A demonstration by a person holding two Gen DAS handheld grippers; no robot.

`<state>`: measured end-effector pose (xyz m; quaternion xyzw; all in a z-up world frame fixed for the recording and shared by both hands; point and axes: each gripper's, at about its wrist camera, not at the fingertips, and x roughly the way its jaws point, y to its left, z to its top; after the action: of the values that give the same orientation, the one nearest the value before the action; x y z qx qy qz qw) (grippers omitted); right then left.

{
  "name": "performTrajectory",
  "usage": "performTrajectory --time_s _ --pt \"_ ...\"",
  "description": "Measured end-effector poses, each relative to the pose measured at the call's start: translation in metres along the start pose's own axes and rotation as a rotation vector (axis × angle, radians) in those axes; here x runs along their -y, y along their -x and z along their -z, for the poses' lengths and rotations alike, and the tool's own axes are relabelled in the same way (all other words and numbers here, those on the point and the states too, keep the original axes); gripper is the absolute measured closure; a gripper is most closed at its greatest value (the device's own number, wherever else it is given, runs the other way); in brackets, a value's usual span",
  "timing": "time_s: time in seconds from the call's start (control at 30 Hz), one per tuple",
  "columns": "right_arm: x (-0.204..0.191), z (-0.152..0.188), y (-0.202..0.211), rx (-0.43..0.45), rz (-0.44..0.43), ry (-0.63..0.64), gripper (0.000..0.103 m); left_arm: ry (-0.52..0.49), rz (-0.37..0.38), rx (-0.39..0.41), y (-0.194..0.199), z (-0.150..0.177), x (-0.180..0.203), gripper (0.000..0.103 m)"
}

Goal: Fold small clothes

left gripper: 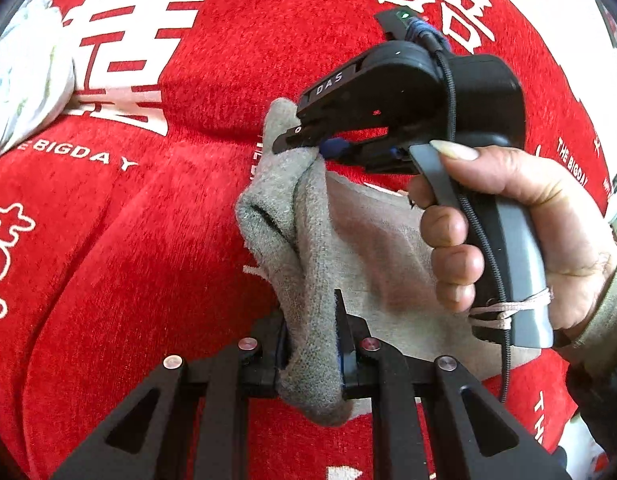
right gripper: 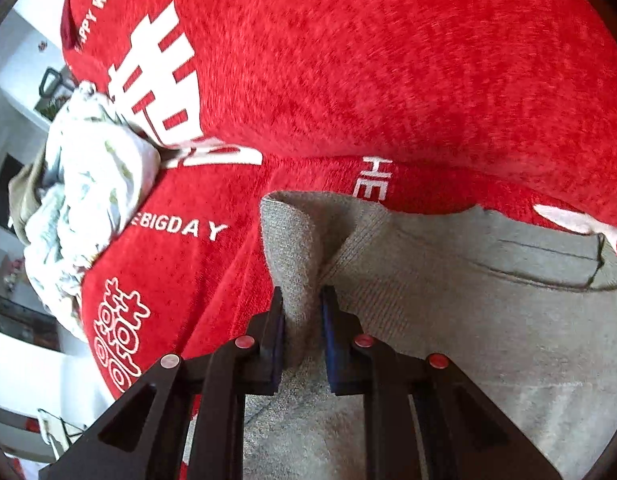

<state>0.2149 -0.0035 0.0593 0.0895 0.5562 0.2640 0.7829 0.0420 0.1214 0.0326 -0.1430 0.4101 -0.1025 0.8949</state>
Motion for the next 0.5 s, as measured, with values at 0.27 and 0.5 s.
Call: performTrajectory --time_s 0.27,0.5 --pt "0.017 0.001 0.031 0.040 -0.019 -0.020 0.085 -0.061 -0.078 -0.039 -0.004 -0.005 0.025 0.084" --pt "0.030 0.004 0.050 0.062 -0.044 -0.034 0.085 -0.115 -0.125 -0.056 -0.007 -0.003 0.041 0.084"
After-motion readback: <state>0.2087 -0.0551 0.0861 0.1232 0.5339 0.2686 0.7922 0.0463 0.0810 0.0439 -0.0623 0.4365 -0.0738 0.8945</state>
